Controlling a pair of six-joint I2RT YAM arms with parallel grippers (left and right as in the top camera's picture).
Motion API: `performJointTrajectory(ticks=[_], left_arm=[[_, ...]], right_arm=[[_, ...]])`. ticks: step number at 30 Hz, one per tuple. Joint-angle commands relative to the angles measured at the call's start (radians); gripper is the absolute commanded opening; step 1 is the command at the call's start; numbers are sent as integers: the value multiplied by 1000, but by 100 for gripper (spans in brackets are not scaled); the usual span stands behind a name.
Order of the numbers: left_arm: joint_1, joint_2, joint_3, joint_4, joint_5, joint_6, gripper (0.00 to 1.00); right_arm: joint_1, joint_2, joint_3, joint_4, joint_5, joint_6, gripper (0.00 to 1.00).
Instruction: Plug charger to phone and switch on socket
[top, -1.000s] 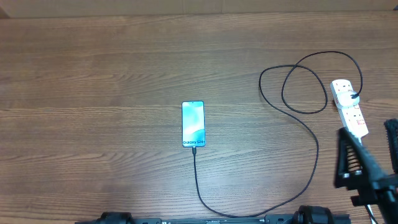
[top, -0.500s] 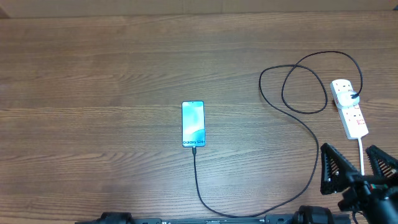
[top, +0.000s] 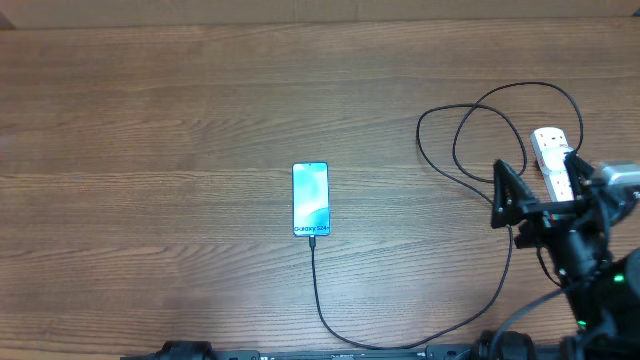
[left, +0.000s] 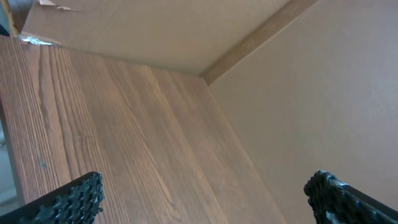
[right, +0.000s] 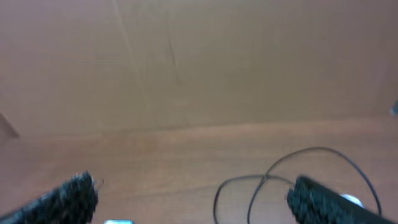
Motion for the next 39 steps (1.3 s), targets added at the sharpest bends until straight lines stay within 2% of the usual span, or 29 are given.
performJointTrajectory(ticks=[1, 7, 11, 19, 28, 36, 39], left_arm=[[6, -11, 0, -2, -13, -13, 100], [6, -11, 0, -2, -13, -13, 100], [6, -11, 0, -2, -13, -13, 100], [6, -11, 0, -2, -13, -13, 100], [6, -11, 0, -2, -13, -13, 100], [6, -11, 0, -2, -13, -13, 100], [6, -11, 0, -2, -13, -13, 100]], right_arm=[[6, -103, -179, 182, -67, -9, 100], [7, -233, -522, 603, -85, -8, 100], [7, -302, -656, 711, -82, -9, 100], [7, -519, -833, 716, 34, -9, 100], [8, -517, -923, 684, 55, -9, 100], [8, -517, -922, 522, 79, -5, 100], [8, -517, -922, 514, 83, -5, 100]])
